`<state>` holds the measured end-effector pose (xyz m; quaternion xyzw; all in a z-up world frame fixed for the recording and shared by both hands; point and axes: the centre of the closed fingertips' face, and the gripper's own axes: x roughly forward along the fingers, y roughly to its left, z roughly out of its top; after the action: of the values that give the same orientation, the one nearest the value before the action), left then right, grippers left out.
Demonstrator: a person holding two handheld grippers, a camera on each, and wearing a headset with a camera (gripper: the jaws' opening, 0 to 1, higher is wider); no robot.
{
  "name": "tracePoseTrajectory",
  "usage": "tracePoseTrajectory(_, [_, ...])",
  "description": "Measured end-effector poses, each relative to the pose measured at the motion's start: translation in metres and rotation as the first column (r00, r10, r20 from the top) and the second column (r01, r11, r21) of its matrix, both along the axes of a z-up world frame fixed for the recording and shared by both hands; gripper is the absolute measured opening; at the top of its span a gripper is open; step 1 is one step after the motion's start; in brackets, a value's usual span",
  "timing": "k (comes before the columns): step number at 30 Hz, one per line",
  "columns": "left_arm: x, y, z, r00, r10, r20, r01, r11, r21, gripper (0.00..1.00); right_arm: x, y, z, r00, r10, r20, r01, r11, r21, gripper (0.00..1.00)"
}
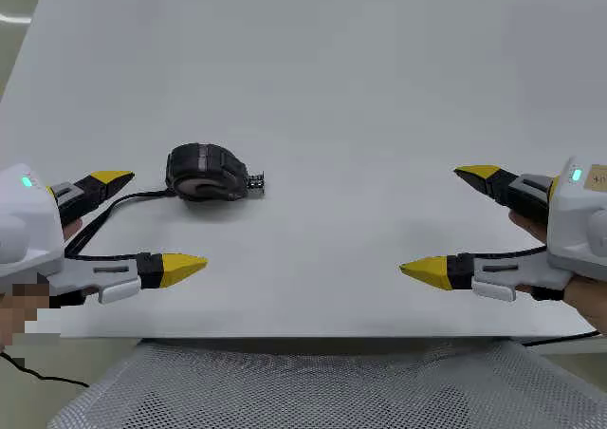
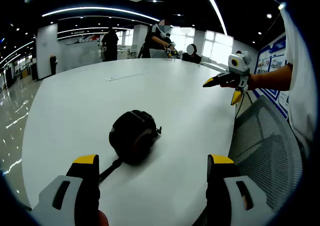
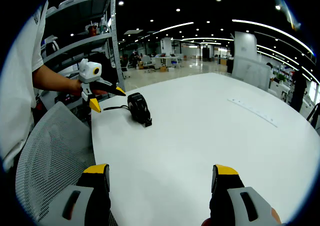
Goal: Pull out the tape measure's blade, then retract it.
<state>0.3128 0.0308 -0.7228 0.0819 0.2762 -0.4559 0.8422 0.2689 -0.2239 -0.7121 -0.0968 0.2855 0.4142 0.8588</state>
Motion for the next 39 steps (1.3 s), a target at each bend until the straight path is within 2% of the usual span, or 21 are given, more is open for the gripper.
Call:
tracePoseTrajectory(11, [-0.004,-0.001,-0.004,1.0,-0.005,-0.015,0.005,1.0,0.006,0.85,-0.001,-0.002,-0.001,1.0,0.001,-0.001,-0.001,1.0,-0.005,0.82])
tracePoseTrajectory(19, [-0.002,0.001,-0.004,1.0,-0.002,-0.01,0.002,1.0,0.006,0.85,0.001,-0.001,0.0,1.0,0.0,0.003,0.0,1.0,-0.006,0.83])
tracePoseTrajectory(21, [-0.001,0.0,-0.004,1.0,-0.005,-0.01,0.005,1.0,0.007,0.85,0.002,-0.002,0.0,1.0,0.0,0.014,0.0,1.0,-0.013,0.82])
tracePoseTrajectory(23, [0.0,0.0,-0.003,1.0,-0.008,-0.006,0.009,1.0,0.008,0.84,0.004,0.0,0.003,0.999,0.005,0.033,-0.005,1.0,0.001,0.82])
tracePoseTrajectory(28, [0.004,0.0,-0.002,1.0,-0.013,-0.002,0.013,1.0,0.011,0.84,0.005,-0.001,-0.001,1.0,0.014,0.011,-0.014,1.0,-0.004,0.8])
tracePoseTrajectory(33, [0.005,-0.002,-0.002,1.0,-0.025,-0.003,0.025,1.0,0.017,0.83,0.007,0.001,-0.002,1.0,0.022,0.01,-0.022,1.0,-0.004,0.81])
tracePoseTrajectory(39, [0.008,-0.002,-0.005,0.999,-0.048,-0.002,0.048,0.998,0.033,0.83,0.01,0.006,-0.005,0.998,0.06,0.0,-0.06,0.998,-0.017,0.8])
